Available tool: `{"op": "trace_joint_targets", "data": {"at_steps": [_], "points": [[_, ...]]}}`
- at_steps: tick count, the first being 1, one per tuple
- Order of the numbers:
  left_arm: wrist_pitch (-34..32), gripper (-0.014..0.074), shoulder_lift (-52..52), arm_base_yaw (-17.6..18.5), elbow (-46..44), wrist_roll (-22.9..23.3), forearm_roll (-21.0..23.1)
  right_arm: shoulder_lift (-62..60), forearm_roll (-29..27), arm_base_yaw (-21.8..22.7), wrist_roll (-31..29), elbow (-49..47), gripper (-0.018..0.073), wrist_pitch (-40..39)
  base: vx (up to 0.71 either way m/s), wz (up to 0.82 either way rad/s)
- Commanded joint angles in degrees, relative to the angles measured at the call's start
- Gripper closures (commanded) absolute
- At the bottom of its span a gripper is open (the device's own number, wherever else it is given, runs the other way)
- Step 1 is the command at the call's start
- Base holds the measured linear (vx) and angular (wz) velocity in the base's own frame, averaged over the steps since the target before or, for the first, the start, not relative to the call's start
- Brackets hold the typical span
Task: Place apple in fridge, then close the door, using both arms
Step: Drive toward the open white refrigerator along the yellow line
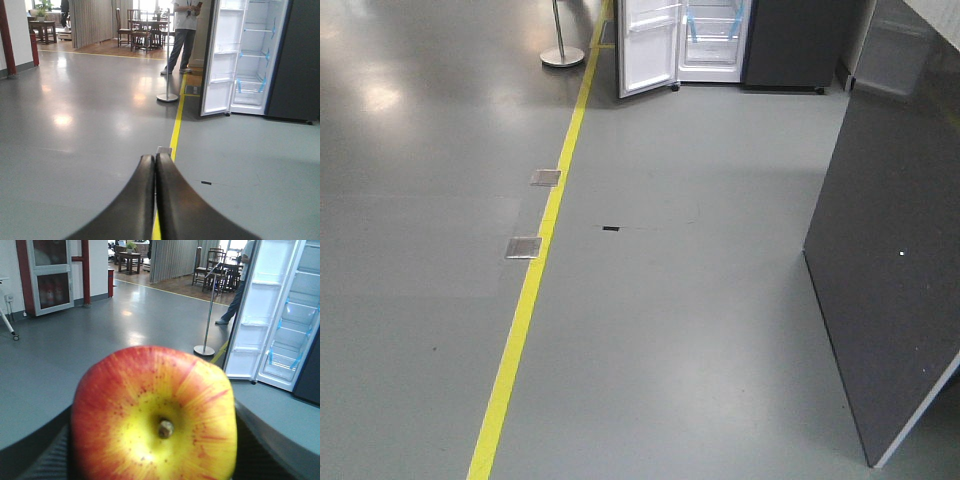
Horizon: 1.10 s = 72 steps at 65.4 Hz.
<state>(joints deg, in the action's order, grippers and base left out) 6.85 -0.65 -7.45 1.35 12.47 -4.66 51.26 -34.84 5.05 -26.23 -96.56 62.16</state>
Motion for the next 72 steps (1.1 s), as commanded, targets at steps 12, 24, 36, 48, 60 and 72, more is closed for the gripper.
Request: {"op": "trace_joint_targets", "data": {"at_steps": [12,24,36,48,60,72], "points": [[-4.05,0.0603,-0.88,-0.01,-0.97,0.30,0.52,0.31,-1.44,0.17,-0.19,-1.15,0.0336,-4.52,0.11,0.06],[-4.05,0.0603,-0.88,-0.01,-0.97,0.30,0.52,0.31,-1.44,0.17,-0.19,-1.15,0.0336,-4.52,0.13,0.06],[-4.05,0.0603,-0.88,-0.01,-0.97,0.30,0.52,0.31,-1.44,0.17,-0.19,-1.15,0.0336,-4.52,0.14,0.07],[-4.05,0.0603,-0.88,-0.01,-0.97,0.30,0.52,0.31,-1.44,0.17,-0.19,-1.15,0.0336,-4.52,0.15,0.08],[-4.05,0.0603,-0.88,-0.01,-0.97,0.30,0.52,0.31,-1.44,0.17,-0.19,-1.15,0.0336,-4.52,0.15,0.09],[-4.05,0.0603,-0.88,-0.01,-0.97,0.30,0.52,0.31,-1.44,0.17,-0.19,-1.15,0.0336,-4.52,0.14,0.10]]}}
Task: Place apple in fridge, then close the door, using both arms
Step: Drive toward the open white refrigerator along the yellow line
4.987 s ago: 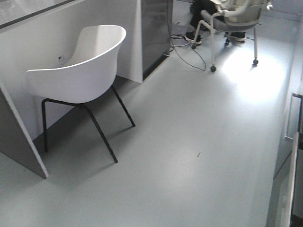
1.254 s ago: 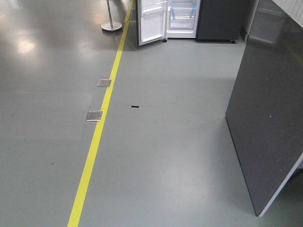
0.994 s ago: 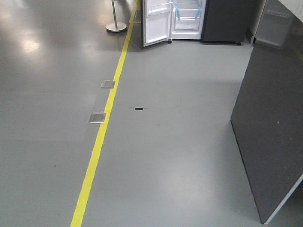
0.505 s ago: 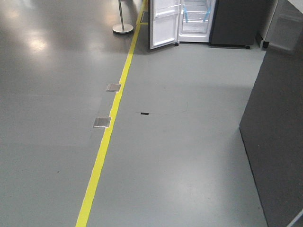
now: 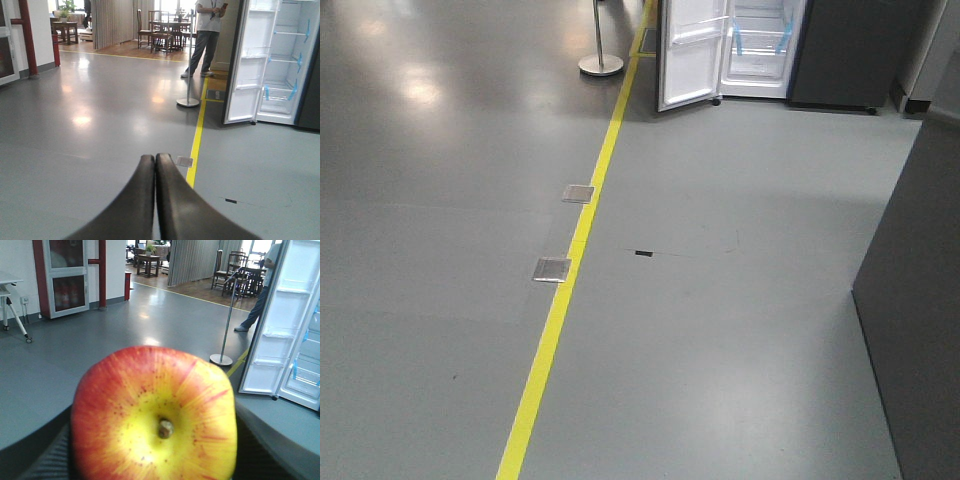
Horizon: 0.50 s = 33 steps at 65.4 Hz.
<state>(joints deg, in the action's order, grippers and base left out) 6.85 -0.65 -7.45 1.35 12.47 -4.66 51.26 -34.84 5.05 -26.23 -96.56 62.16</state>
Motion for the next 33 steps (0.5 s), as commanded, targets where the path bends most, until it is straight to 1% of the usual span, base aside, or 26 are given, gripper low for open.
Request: {"op": "trace_joint_targets", "data": {"at_steps": [1,33], "points": [[-4.05,0.0603,-0.88,-0.01,-0.97,0.30,0.52,0.31,-1.44,0.17,-0.19,-1.15,0.0336,-4.52,0.13,0.10],[-4.05,0.0603,-0.88,-0.01,-0.97,0.30,0.52,0.31,-1.44,0.17,-0.25,-1.15,0.0336,-4.52,0.13,0.10]]}}
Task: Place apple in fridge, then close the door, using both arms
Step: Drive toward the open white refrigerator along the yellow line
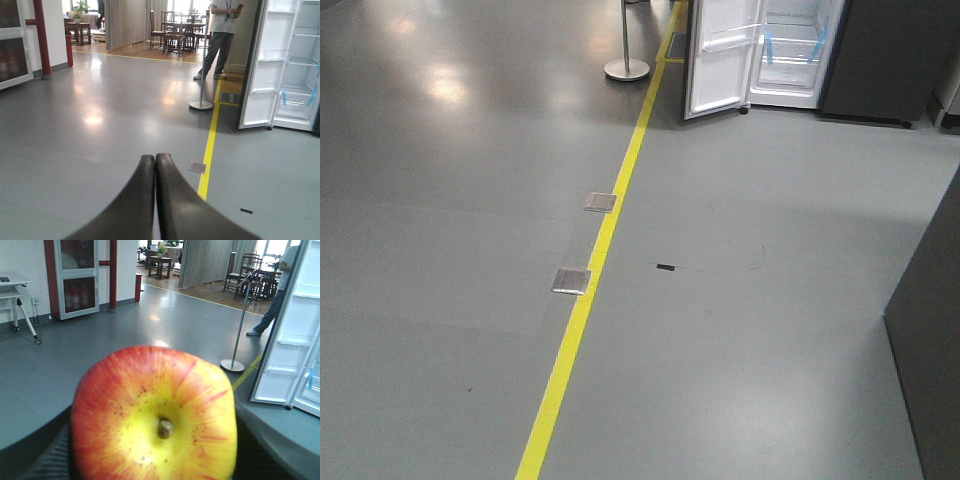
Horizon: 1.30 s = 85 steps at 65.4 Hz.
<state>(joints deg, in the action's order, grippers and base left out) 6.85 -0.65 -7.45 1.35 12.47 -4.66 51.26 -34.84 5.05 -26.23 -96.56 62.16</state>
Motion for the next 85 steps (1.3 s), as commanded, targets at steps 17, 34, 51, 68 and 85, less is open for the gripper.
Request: {"op": "trace_joint_targets", "data": {"at_steps": [17,34,51,68,85], "points": [[-4.05,0.0603,-0.88,-0.01,-0.97,0.30,0.52,0.31,-1.44,0.17,-0.25,-1.15,0.0336,-4.52,0.14,0.09],[-4.05,0.0603,-0.88,-0.01,-0.97,0.30,0.52,0.31,-1.44,0.17,-0.25,-1.15,0.0336,-4.52,0.14,0.04],[-4.05,0.0603,-0.88,-0.01,-0.97,0.30,0.52,0.31,-1.44,0.17,-0.25,-1.15,0.0336,-4.52,0.15,-0.03],[-4.05,0.0603,-0.88,-0.01,-0.97,0.30,0.52,0.31,-1.44,0.17,-0.25,-1.15,0.0336,-4.52,0.16,-0.09],[-4.05,0.0603,-0.88,-0.01,-0.97,0.30,0.52,0.31,-1.44,0.17,-0.25,-1.15,0.0336,-4.52,0.15,-0.09]]}}
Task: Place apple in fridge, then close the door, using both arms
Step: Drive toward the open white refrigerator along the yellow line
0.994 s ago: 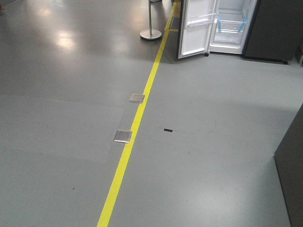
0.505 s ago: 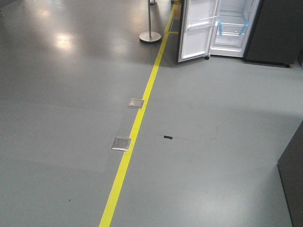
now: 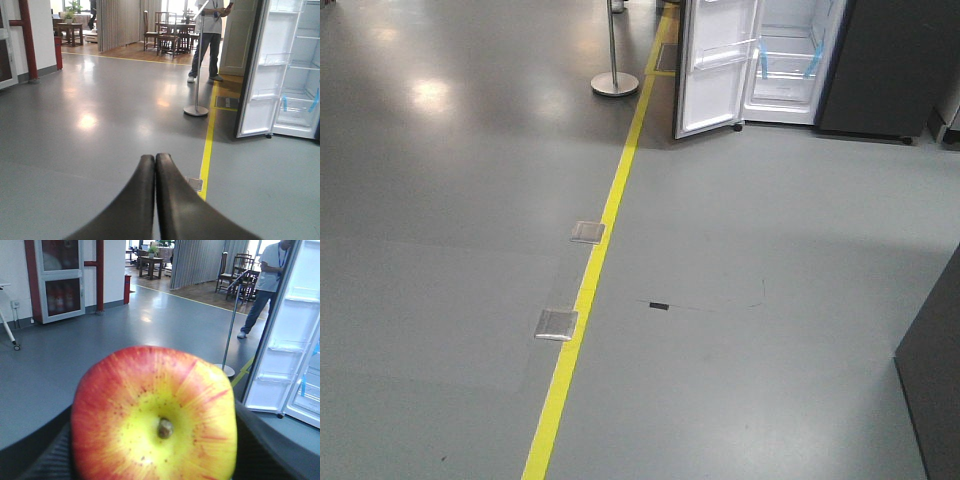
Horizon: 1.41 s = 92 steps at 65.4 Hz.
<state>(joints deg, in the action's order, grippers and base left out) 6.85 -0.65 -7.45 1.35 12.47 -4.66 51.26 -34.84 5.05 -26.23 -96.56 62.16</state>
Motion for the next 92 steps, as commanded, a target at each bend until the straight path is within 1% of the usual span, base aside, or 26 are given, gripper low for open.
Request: {"op": "trace_joint_targets", "data": {"at_steps": [1,92], "points": [[-4.05,0.0603,-0.88,-0.01,-0.97,0.30,0.52,0.31,-1.44,0.17,-0.25,-1.15,0.0336,-4.52,0.14,-0.09],[-4.05,0.0603,-0.88,-0.01,-0.97,0.30,0.52,0.31,-1.44,0.17,-0.25,-1.15,0.0336,-4.52,0.14,-0.05]]}}
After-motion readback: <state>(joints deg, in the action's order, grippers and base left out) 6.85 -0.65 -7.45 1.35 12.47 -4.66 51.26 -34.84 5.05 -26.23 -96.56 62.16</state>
